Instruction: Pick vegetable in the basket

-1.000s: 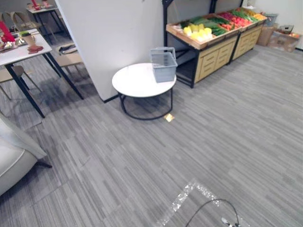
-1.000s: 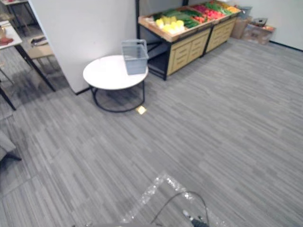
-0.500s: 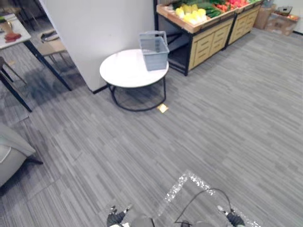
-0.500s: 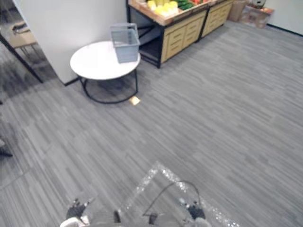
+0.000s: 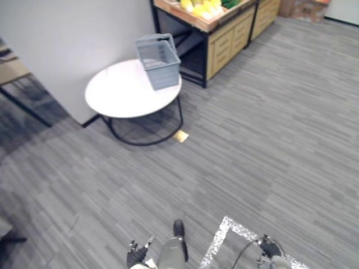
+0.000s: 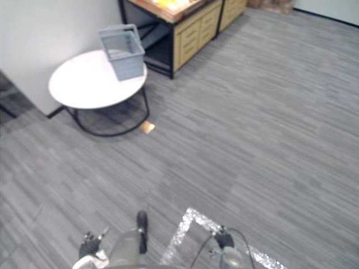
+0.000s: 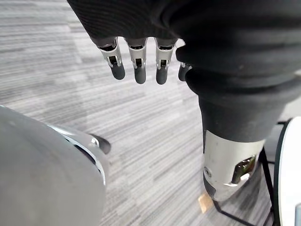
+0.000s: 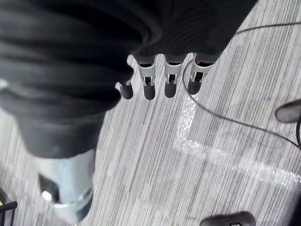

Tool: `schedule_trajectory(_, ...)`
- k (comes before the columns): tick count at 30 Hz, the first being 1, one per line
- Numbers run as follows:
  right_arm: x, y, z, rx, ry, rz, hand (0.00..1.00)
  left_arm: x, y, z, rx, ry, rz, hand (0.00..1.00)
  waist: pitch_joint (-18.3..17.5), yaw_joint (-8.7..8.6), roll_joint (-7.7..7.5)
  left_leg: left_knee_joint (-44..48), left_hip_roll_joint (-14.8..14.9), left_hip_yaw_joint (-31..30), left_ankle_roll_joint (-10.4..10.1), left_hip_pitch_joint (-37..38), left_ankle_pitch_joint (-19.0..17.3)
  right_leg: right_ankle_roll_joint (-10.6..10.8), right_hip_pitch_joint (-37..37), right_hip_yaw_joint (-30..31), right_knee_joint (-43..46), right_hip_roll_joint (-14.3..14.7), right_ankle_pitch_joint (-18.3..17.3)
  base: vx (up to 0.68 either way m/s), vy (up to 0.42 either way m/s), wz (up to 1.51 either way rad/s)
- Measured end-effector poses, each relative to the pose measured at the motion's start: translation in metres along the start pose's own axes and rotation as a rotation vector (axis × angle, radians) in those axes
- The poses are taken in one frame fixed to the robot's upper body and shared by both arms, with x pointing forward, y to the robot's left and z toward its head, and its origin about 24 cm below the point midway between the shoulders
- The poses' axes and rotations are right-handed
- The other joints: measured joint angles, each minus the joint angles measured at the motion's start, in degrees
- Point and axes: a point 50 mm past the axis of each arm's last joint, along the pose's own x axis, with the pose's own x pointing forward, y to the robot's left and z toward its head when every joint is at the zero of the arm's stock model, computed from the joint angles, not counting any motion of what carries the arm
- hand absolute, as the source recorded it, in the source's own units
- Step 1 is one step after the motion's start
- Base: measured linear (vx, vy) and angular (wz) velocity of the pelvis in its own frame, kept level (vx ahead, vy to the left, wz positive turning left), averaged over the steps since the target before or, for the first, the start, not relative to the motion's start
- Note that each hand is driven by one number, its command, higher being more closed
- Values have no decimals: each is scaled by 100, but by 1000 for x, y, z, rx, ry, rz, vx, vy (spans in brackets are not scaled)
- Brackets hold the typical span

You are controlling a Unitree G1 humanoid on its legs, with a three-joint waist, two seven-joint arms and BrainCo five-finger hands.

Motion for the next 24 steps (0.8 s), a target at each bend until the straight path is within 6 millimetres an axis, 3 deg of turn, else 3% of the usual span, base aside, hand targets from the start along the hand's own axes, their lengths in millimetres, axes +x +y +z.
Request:
schedule_trajectory(2, 0, -2, -1, 2, 4, 2, 0, 1, -3, 6, 14, -22, -15, 0, -27, -4, -68, 32, -219, 174, 357, 142, -185, 37, -529, 86, 1043, -195, 415, 505, 315, -14)
schedule_trajectory(3, -1, -5, -3, -1, 13, -4, 0, 0, -3, 5, 26, -24, -23, 0, -21, -29, -79, 131, -357, 201, 567, 346, -364, 120, -736, 57, 1755, -295, 818, 520, 309, 1)
schedule_trajectory(5, -2, -8, -7, -10, 22, -9, 0, -3, -3, 5, 44, -32, -39, 0, -12, -76, -68, 224, -472, 275, 713, 800, -754, 427, -1160, -44, 3114, -441, 1870, 425, 247, 3)
schedule_trajectory(6, -3, -8, -9, -29, 24, -6, 0, -5, -5, 6, 55, -43, -58, 0, 15, -96, -18, 290, -516, 296, 791, 1072, -989, 493, -1483, -97, 4026, -464, 1999, 417, 227, 3)
schedule_trajectory(7, -3, -8, -9, -36, 24, -4, 0, -4, -4, 10, 62, -60, -67, 0, 16, -95, -17, 280, -550, 293, 808, 1283, -1113, 364, -1755, -243, 4565, -498, 1901, 488, 232, 2)
schedule_trajectory(9, -3, -9, -8, -31, 17, -8, 0, -5, -8, 20, 79, -111, -94, 0, 42, -112, 24, -116, -627, 252, 847, 1918, -1215, -141, -2370, -892, 5136, -521, 1411, 440, 139, 1)
schedule_trajectory(11, -3, -11, -8, -24, 13, -13, 0, -5, -11, 24, 76, -128, -102, 0, 95, -122, 90, -302, -629, 217, 833, 2311, -1278, -193, -2648, -1294, 5072, -534, 1120, 406, 12, 9)
schedule_trajectory(14, -5, -17, -3, 5, -24, -34, 0, -4, -17, 27, 70, -135, -113, 0, 136, -185, 150, -336, -572, 94, 767, 2868, -1568, -233, -2900, -1922, 3861, -652, 919, 324, -70, 25)
schedule_trajectory(16, -5, -19, -2, 25, -32, -50, 0, -2, -24, 25, 93, -121, -113, 0, 133, -190, 210, -296, -443, -18, 636, 3010, -1757, -159, -2863, -2099, 2490, -684, 1011, 373, -176, 30)
schedule_trajectory(18, -5, -19, -3, 23, -28, -66, 0, 1, -30, 20, 120, -90, -107, 0, 135, -130, 245, -253, -207, -112, 341, 3188, -2058, 67, -2862, -1990, 719, -661, 1256, 377, -224, 13)
schedule_trajectory(20, -6, -20, -6, 27, -13, -82, 0, 3, -31, 15, 128, -53, -89, 0, 120, -124, 216, -169, -19, -197, 114, 3352, -2414, 189, -2865, -1857, 90, -696, 1447, 481, -347, 19)
schedule_trajectory(21, -7, -21, -9, 33, -2, -89, 0, 3, -30, 8, 111, -12, -69, 0, 90, -145, 183, -198, 73, -268, -6, 3537, -2623, 204, -2855, -1779, 100, -749, 1487, 642, -483, 12)
schedule_trajectory(22, -6, -25, -7, 33, -5, -99, 0, 3, -28, 3, 101, 17, -57, 0, 69, -159, 275, -260, 208, -275, -14, 3662, -2709, 239, -2900, -1780, 308, -652, 1825, 723, -485, 20)
schedule_trajectory(23, -6, -29, -6, 25, -9, -112, 0, -1, -24, -15, 95, 99, -36, 0, -113, -190, 465, -271, 425, -370, -62, 3775, -2584, 243, -2992, -1760, 730, -451, 1860, 666, -394, 11)
schedule_trajectory(24, -5, -32, -6, 26, 0, -132, 0, -3, -25, -26, 131, 153, -57, 0, -167, -191, 550, -1, 543, -511, -52, 3722, -2214, -65, -3056, -1767, 1121, -362, 1671, 669, -395, 8)
